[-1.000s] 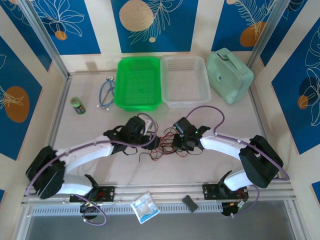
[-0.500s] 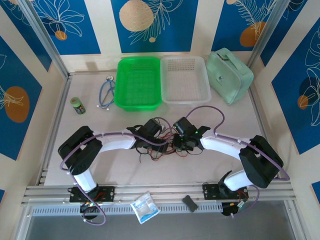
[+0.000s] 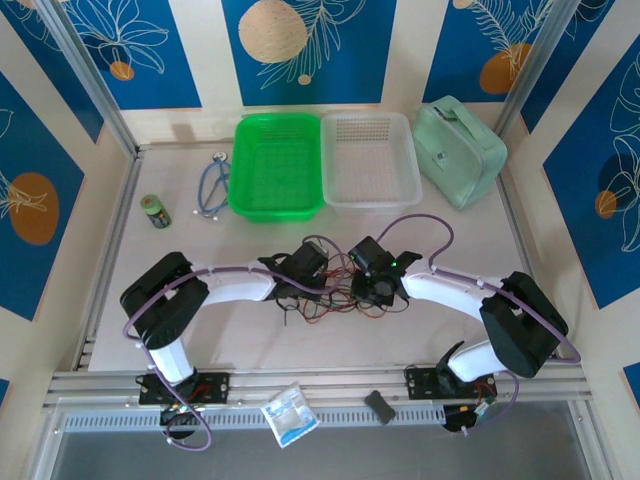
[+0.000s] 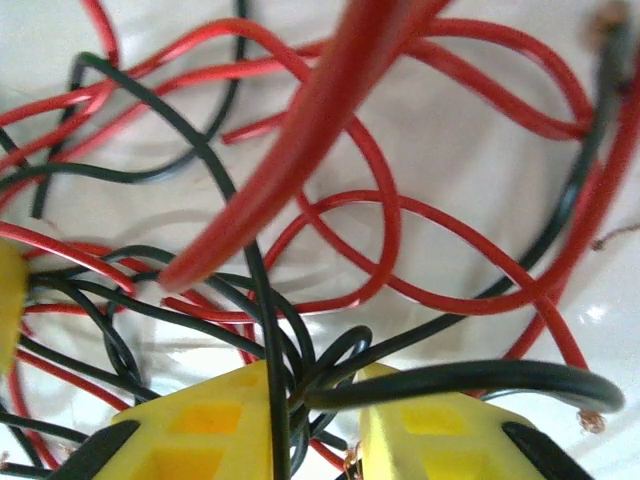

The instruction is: Untangle the cables

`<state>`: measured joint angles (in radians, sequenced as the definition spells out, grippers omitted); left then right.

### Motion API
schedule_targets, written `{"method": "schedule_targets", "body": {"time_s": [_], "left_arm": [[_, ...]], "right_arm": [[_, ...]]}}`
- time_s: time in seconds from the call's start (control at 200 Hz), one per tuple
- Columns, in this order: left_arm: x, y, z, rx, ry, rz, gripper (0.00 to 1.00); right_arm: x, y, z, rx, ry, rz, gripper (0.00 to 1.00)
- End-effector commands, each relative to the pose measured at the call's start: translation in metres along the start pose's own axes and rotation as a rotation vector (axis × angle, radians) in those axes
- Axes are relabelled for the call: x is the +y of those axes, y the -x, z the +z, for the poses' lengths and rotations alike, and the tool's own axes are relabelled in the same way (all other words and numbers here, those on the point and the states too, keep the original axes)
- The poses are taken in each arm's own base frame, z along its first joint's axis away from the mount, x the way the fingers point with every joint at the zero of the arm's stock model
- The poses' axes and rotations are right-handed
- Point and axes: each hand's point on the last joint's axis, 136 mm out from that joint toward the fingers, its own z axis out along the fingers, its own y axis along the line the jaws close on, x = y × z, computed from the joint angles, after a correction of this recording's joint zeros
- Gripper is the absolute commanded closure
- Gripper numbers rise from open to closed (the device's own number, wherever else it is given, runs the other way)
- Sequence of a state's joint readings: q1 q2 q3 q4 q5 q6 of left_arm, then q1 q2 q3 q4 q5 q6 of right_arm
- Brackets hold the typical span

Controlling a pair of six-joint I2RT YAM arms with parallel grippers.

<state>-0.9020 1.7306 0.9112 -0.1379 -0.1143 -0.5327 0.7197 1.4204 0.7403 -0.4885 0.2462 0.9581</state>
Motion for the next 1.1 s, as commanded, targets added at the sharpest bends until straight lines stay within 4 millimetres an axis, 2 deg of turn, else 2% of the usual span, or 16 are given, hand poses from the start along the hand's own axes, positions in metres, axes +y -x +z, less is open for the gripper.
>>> {"method": "schedule_targets", "body": {"time_s": [0.0,0.175,0.315,0.405,0.52,0.67,0.745,0.805,0.91,1.095], "left_arm": [[0.040,-0.019,-0.009,0.026,0.177,-0.015,0.94],[0.051,-0.011,-0.026,-0.029,0.200,-0.036,0.89],[0.063,-0.009,-0.035,-0.056,0.210,-0.068,0.87],[0.063,-0.009,-0.037,-0.075,0.174,-0.086,0.86],[0.053,-0.005,-0.038,-0.101,0.101,-0.089,0.84],[0.038,0.001,-0.036,-0.118,0.020,-0.087,0.84],[0.033,0.004,-0.036,-0.129,-0.005,-0.086,0.84],[0.031,0.005,-0.037,-0.135,-0.019,-0.087,0.84],[0.029,0.006,-0.038,-0.140,-0.032,-0.087,0.84],[0.027,0.005,-0.040,-0.150,-0.047,-0.084,0.84]], "right_arm": [[-0.028,-0.005,-0.003,0.012,-0.117,0.035,0.72],[-0.040,-0.010,-0.003,0.028,-0.154,0.054,0.72],[-0.050,-0.004,-0.009,0.007,-0.189,0.052,0.73],[-0.050,0.000,-0.015,-0.005,-0.173,0.050,0.74],[-0.026,0.005,-0.026,-0.012,-0.054,0.018,0.72],[0.016,0.005,-0.050,-0.010,0.094,-0.031,0.54],[0.032,0.003,-0.059,-0.004,0.125,-0.048,0.49],[0.042,0.001,-0.062,0.007,0.141,-0.058,0.48],[0.056,0.000,-0.058,0.025,0.156,-0.057,0.48],[0.077,0.000,-0.034,0.091,0.169,-0.026,0.48]]}}
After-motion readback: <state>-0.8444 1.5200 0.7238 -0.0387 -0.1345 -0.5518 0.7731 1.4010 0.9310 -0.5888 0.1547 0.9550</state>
